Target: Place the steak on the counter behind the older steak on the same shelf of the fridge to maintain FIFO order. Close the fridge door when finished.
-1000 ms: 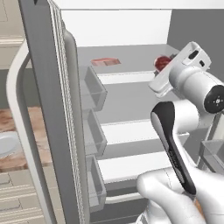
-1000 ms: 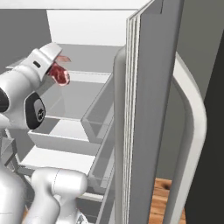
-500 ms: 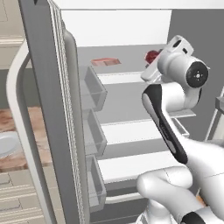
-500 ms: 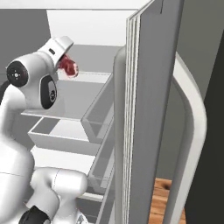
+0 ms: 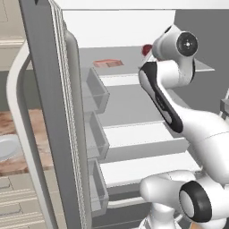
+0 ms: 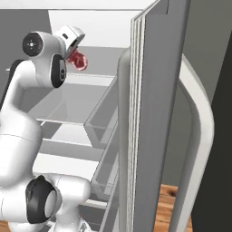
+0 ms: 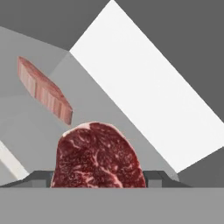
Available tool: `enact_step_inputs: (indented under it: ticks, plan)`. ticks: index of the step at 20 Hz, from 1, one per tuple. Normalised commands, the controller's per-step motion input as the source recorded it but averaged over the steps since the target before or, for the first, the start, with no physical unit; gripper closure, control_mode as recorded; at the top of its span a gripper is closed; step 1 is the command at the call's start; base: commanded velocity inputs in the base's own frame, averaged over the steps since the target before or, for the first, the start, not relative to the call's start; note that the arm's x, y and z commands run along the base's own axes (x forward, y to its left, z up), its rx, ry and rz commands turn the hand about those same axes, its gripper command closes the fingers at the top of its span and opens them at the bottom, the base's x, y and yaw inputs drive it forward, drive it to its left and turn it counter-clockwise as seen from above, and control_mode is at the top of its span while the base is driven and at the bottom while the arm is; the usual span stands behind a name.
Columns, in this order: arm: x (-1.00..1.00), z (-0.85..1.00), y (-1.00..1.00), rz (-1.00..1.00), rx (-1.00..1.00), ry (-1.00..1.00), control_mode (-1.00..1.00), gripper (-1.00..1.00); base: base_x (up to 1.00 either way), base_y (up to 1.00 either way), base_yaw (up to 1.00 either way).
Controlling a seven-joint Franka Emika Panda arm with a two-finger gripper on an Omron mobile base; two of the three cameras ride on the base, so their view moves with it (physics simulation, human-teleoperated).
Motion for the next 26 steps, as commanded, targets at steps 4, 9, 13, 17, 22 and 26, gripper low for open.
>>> enact_step_inputs:
  ticks: [4,9,13,17,22,26]
  plan:
    - [0.40,0.00,0.00,0.00,0.00,0.01,-1.00,1.00,0.00,0.00,0.00]
    - [0.32,-0.01,0.00,0.00,0.00,0.00,-1.00,1.00,0.00,0.00,0.00]
    - [0.31,0.00,0.00,0.02,0.00,0.00,-1.00,1.00,0.00,0.00,0.00]
    - [0.39,0.00,0.00,0.02,0.00,0.00,-1.00,1.00,0.00,0.00,0.00]
    - [0.41,-0.05,0.00,0.02,-0.01,0.00,-1.00,1.00,0.00,0.00,0.00]
    - [0.39,-0.13,0.00,0.00,-0.02,0.00,-1.00,1.00,0.00,0.00,0.00]
